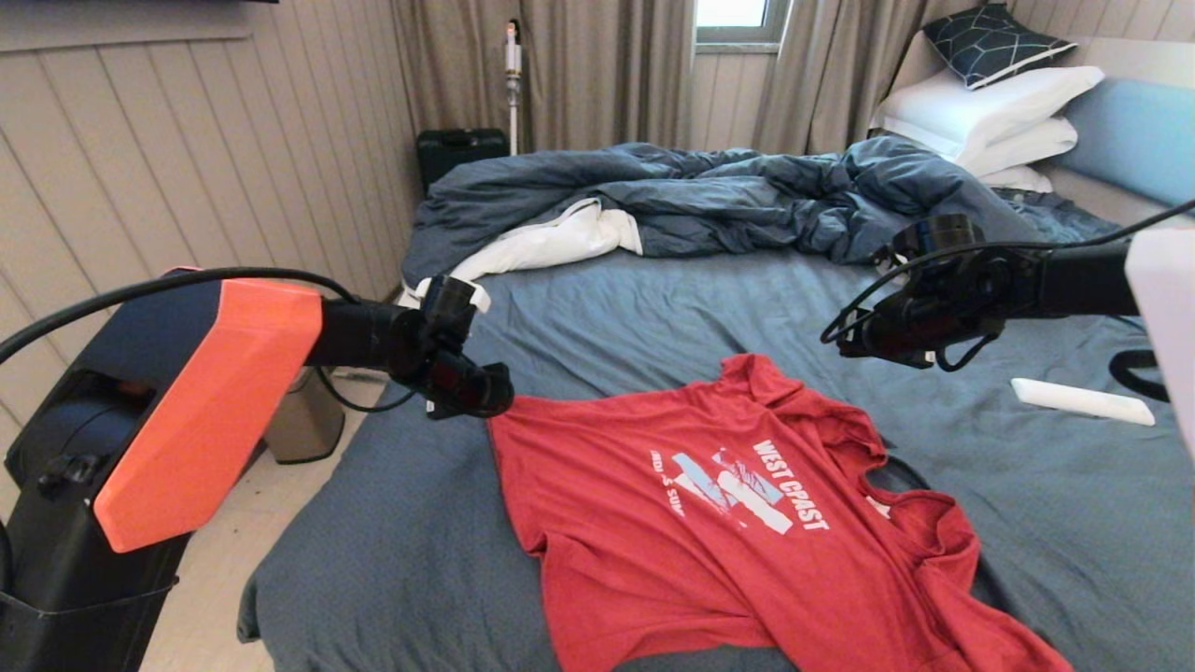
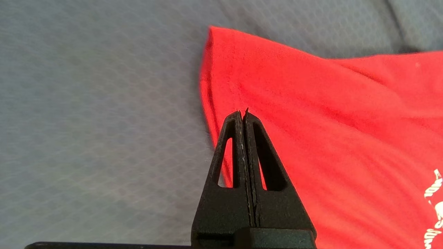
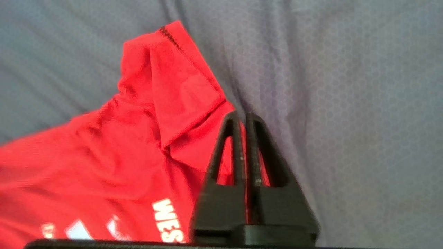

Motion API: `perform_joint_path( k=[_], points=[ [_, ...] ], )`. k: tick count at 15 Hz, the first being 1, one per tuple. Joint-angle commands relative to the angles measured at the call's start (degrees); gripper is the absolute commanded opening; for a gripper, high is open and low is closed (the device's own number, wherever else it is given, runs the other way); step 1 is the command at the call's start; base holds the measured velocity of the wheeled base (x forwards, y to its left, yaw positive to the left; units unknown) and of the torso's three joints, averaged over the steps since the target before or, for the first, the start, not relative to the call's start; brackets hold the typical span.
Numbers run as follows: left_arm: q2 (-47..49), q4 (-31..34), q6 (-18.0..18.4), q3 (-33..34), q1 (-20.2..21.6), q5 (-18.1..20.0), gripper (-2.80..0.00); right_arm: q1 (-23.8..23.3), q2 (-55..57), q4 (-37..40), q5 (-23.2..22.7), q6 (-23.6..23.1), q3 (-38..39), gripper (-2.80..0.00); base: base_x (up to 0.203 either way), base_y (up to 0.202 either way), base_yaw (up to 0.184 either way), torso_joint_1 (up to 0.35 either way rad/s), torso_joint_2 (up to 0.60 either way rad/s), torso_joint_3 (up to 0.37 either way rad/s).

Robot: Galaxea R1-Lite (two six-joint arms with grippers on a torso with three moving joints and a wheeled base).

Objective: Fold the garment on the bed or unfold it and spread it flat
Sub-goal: Unford the red T-shirt

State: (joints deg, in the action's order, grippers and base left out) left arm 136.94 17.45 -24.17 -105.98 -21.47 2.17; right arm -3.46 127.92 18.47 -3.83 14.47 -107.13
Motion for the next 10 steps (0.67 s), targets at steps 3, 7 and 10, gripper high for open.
perform_joint_path(
  k=[3,7,10],
  points=[
    [-0.42,-5.12,-0.06,4.19,-0.51,-0.16,0.0,-0.05,-0.21,0.01,-0.07,0.27,-0.1,-2.8,0.0,0.0,0.0,0.0,0.0,0.0],
    [-0.39,-10.27,0.22,5.38,-0.86,-1.08,0.0,0.04,-0.3,-0.01,-0.12,0.3,0.1,-2.8,0.0,0.0,0.0,0.0,0.0,0.0],
    [1.76,-12.09,0.71,5.34,-0.86,-5.86,0.0,0.12,-0.21,-0.1,-0.12,0.3,0.26,-2.8,0.0,0.0,0.0,0.0,0.0,0.0]
  ],
)
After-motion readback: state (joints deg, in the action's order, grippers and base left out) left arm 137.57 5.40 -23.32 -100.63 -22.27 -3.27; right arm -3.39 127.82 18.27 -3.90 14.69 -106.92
